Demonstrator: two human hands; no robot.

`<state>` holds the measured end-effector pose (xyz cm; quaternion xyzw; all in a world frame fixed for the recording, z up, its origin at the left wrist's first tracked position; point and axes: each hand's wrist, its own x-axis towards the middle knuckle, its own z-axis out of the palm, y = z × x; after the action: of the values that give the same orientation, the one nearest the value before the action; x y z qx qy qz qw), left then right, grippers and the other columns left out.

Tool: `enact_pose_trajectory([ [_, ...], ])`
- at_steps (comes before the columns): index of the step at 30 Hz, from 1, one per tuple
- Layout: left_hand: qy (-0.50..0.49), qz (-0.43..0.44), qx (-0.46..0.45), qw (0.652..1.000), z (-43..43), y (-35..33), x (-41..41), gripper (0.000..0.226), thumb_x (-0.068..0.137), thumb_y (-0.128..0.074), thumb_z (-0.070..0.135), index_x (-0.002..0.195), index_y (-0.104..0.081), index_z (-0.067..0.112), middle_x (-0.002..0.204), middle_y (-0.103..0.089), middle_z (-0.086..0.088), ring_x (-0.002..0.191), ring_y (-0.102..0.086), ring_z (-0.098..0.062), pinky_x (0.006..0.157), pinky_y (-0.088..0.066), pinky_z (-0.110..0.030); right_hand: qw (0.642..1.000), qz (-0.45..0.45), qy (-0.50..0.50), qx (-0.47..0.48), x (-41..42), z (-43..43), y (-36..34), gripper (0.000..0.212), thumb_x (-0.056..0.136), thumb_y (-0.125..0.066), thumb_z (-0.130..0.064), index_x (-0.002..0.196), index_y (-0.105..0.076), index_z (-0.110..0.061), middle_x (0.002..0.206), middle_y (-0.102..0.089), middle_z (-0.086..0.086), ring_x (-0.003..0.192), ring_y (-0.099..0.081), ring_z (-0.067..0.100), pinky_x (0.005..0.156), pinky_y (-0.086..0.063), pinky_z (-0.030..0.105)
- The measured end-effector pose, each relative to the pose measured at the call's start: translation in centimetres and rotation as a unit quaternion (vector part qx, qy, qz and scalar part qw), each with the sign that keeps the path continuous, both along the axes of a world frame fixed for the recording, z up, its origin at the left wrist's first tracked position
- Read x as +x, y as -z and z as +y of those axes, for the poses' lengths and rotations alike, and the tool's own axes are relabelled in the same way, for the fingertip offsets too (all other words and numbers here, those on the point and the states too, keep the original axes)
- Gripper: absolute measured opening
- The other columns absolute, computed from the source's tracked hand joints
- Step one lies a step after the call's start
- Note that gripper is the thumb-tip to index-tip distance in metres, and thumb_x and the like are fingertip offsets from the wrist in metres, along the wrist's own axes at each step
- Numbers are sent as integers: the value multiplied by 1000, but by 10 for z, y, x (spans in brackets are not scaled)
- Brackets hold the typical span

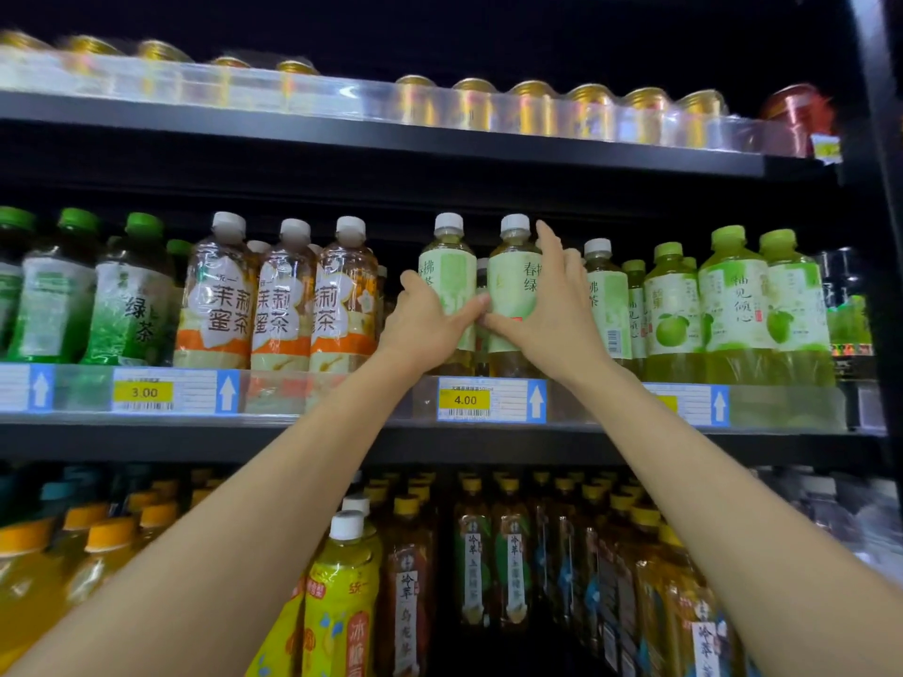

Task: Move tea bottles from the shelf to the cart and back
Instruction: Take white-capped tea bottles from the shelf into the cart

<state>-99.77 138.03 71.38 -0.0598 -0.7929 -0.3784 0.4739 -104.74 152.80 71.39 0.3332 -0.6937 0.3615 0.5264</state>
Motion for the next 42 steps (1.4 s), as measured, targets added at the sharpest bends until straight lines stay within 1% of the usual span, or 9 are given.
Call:
enact_pose_trajectory([
  [4,-2,-1,2,1000,1,-1,2,76,88,-67,53,134,-29,6,129,-49,-13,112,-57,-30,93,-53,-50,1000,9,3,8,0,-2,3,92,78,-79,-38,152,-28,-21,138,-36,7,128,-37,24,108,-38,44],
  [7,-34,-2,-15,999,4,0,2,77,91,-64,51,139,-27,3,135,-37,-14,117,-49,-29,97,-48,-43,1000,11,10,8,1,-1,5,94,78,-79,-39,153,-26,-20,137,-33,7,128,-35,24,107,-39,42],
  [11,-40,-12,-21,999,5,0,4,78,94,-60,50,144,-25,3,140,-32,-16,117,-45,-28,89,-43,-34,999,8,46,10,3,0,5,99,77,-81,-43,155,-24,-19,136,-29,6,129,-31,23,106,-40,43],
  [16,-56,-15,-27,998,5,-1,5,76,96,-59,45,145,-24,-1,142,-34,-19,124,-46,-33,98,-43,-39,998,-3,52,21,6,0,4,99,77,-82,-40,154,-24,-16,130,-36,6,124,-38,23,104,-41,38],
  [20,-56,-8,-22,998,2,-1,2,76,94,-63,44,144,-27,0,140,-39,-19,123,-48,-33,102,-46,-47,996,-2,70,51,8,4,2,102,76,-83,-38,154,-22,-13,141,-32,6,129,-33,22,108,-37,38],
  [25,-67,22,-51,996,2,2,0,98,91,-68,35,157,-1,9,149,-31,-19,132,-42,-34,107,-42,-48,990,-23,62,127,9,14,-1,123,68,-89,-38,159,-8,-17,153,-22,3,136,-27,24,112,-32,41],
  [28,-71,27,-67,995,2,2,2,105,89,-70,28,158,7,14,152,-23,-18,133,-41,-34,104,-42,-43,987,-19,69,142,9,16,-2,122,69,-88,-39,159,-8,-22,152,-26,3,135,-28,25,113,-31,41],
  [36,-80,22,-87,993,1,-1,4,99,87,-74,28,157,-5,20,144,-32,-16,122,-52,-36,95,-45,-43,980,-23,117,159,12,5,-9,117,67,-90,-37,156,-18,-11,148,-34,8,137,-30,26,113,-30,39],
  [42,-92,5,-101,991,-1,-5,-3,101,84,-78,30,155,-8,15,143,-37,-17,128,-47,-37,101,-42,-46,962,27,211,173,7,-6,-8,111,71,-84,-49,154,-23,-9,142,-39,8,127,-34,25,107,-30,36],
])
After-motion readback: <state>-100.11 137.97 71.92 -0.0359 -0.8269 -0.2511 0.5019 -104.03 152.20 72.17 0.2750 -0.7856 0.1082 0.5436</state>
